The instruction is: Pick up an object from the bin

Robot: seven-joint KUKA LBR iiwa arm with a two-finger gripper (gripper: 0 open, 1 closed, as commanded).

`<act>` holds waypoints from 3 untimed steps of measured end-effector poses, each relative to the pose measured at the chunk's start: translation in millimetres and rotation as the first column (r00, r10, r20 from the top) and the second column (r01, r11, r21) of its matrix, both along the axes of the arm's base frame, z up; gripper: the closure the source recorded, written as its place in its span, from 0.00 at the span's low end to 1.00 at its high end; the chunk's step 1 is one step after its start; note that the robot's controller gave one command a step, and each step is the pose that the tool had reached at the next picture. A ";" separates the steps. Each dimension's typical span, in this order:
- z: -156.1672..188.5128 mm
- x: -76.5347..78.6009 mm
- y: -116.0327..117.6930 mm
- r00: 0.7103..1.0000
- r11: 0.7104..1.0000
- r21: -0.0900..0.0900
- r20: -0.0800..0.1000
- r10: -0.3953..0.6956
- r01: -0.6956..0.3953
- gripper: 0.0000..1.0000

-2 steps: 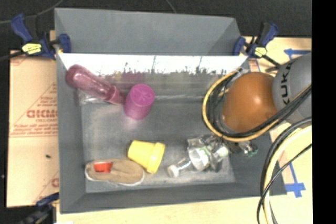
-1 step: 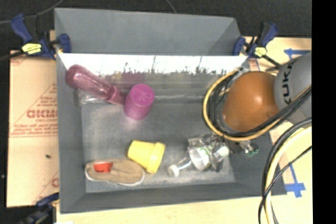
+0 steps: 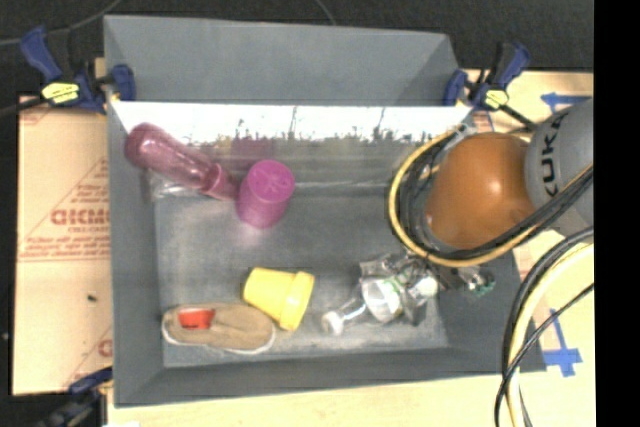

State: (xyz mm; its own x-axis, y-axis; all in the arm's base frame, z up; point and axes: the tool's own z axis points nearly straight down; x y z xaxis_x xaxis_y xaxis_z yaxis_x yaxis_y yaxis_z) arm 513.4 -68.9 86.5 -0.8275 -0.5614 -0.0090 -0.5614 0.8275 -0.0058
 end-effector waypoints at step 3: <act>13.4 0.1 -0.1 1.000 1.000 0.000 0.002 -0.002 0.002 1.00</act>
Offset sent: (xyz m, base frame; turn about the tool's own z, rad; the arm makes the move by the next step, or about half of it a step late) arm 0.0000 0.0000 0.0012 0.0000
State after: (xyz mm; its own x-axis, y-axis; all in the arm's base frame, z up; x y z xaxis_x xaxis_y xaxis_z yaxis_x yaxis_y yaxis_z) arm 513.5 -69.1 99.8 -0.8286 -0.5597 -0.0107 -0.5597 0.8287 -0.0065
